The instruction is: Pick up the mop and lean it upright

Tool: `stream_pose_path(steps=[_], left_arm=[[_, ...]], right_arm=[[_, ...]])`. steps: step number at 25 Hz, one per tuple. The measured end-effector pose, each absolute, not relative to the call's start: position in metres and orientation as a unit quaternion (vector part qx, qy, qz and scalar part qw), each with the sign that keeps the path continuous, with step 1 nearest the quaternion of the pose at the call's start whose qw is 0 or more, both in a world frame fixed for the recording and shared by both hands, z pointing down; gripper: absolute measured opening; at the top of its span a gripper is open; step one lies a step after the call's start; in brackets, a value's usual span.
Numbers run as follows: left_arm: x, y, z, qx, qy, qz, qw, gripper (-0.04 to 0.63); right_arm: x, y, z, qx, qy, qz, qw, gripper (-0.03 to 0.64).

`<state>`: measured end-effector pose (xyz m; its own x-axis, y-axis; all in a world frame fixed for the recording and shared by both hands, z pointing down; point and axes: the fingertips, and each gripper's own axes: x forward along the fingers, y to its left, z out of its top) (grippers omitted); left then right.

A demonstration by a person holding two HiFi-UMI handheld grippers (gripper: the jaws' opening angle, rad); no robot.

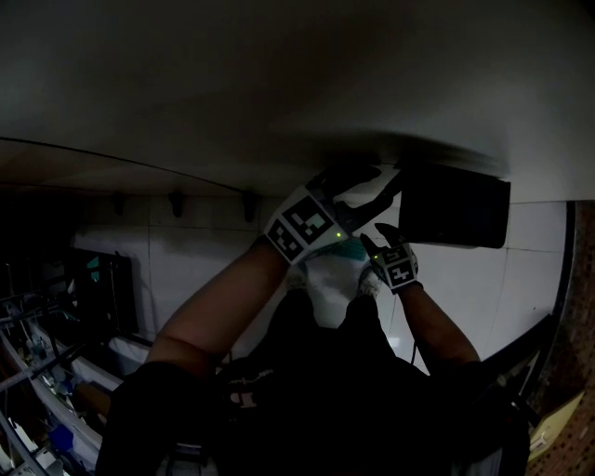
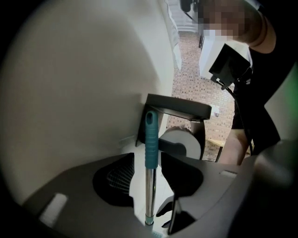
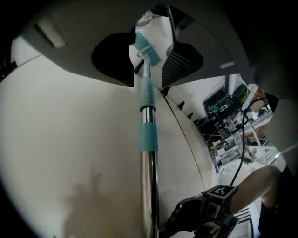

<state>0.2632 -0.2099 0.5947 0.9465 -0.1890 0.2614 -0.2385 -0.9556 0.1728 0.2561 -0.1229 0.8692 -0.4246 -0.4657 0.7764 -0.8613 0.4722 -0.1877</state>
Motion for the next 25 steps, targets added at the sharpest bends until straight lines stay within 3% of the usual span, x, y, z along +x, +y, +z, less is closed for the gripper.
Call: stream_pose_path(steps=[13, 19, 25], left_arm=[[0.182, -0.191, 0.490, 0.979, -0.173, 0.049, 0.094, 0.160], [0.161, -0.170, 0.410, 0.982, -0.172, -0.004, 0.072, 0.134], [0.142, -0.156, 0.320, 0.982, -0.181, -0.047, 0.040, 0.106]], right_arm=[[0.210, -0.086, 0.691, 0.316, -0.890, 0.235, 0.229, 0.128], [0.177, -0.073, 0.561, 0.242, -0.941, 0.196, 0.130, 0.068], [0.187, -0.097, 0.418, 0.260, -0.956, 0.130, 0.029, 0.038]])
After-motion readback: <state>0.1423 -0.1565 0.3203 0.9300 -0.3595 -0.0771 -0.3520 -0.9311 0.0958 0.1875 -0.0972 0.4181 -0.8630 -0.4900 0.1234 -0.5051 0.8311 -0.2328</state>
